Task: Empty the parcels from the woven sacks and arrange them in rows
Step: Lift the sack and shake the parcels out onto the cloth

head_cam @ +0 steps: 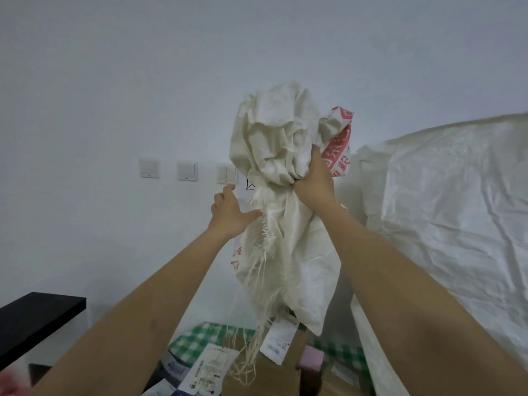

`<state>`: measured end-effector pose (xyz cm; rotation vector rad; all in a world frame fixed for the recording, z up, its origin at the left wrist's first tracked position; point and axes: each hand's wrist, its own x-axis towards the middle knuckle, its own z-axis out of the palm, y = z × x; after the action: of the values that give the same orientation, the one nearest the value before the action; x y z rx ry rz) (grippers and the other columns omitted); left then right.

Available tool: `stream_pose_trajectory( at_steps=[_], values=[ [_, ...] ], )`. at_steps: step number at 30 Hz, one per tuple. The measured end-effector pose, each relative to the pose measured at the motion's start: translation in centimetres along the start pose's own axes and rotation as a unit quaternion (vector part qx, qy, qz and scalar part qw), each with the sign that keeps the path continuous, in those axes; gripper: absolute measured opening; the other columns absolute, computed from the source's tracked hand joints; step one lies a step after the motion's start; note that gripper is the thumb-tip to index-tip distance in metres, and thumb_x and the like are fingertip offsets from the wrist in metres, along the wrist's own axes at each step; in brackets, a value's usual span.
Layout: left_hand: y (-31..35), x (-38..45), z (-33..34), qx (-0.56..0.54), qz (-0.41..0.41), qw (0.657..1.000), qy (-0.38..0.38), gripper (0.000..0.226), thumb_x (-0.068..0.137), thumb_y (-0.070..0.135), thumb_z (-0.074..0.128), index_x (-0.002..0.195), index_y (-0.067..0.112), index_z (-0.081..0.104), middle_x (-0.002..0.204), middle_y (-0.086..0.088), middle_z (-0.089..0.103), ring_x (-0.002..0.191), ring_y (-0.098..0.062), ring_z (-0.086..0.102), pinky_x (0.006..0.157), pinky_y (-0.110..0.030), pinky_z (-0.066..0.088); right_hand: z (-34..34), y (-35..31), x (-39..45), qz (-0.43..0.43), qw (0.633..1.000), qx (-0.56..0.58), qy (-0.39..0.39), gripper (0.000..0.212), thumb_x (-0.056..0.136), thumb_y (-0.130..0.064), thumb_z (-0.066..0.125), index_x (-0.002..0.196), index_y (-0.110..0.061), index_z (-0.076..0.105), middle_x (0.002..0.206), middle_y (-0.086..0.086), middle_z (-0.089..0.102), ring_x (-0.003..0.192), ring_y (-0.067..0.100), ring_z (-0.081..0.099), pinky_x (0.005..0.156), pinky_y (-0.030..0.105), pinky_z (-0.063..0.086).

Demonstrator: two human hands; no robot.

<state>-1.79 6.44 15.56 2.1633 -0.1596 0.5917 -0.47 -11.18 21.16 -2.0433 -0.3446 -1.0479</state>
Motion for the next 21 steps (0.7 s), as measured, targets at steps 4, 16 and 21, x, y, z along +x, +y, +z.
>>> stream_pose_trajectory(
  at_steps=[4,16,21],
  values=[
    [0.5,-0.6,0.3,-0.001,0.002,1.0,0.0,0.092,0.082,0.041,0.071,0.147,0.013,0.014,0.147,-0.015,0.021,0.136,-0.036,0.024,0.107,-0.043,0.028,-1.2,0.1,-0.5,-0.004,1.0,0.019,0.004,0.062,0.076,0.004,0.054,0.131,-0.018,0.04,0.101,0.002,0.057,0.087,0.02,0.057,0.071,0.035,0.049],
    [4.8,-4.2,0.8,0.007,-0.001,1.0,0.006,0.079,0.087,0.031,0.063,0.147,0.017,0.014,0.147,-0.011,0.019,0.135,-0.032,0.024,0.1,-0.038,0.031,-5.1,-1.5,-0.4,-0.043,0.996,0.074,0.018,0.074,0.075,0.006,0.055,0.139,-0.023,0.036,0.112,-0.001,0.06,0.099,0.019,0.06,0.083,0.036,0.053],
    [6.1,-6.6,1.0,0.005,-0.01,1.0,0.005,0.08,0.087,0.036,0.063,0.147,0.018,0.013,0.146,-0.009,0.019,0.134,-0.031,0.025,0.095,-0.037,0.036,-6.6,-1.7,-1.7,-0.058,0.994,0.081,0.035,0.075,0.072,0.003,0.053,0.139,-0.024,0.037,0.118,-0.001,0.057,0.104,0.019,0.057,0.086,0.04,0.052]
  ],
)
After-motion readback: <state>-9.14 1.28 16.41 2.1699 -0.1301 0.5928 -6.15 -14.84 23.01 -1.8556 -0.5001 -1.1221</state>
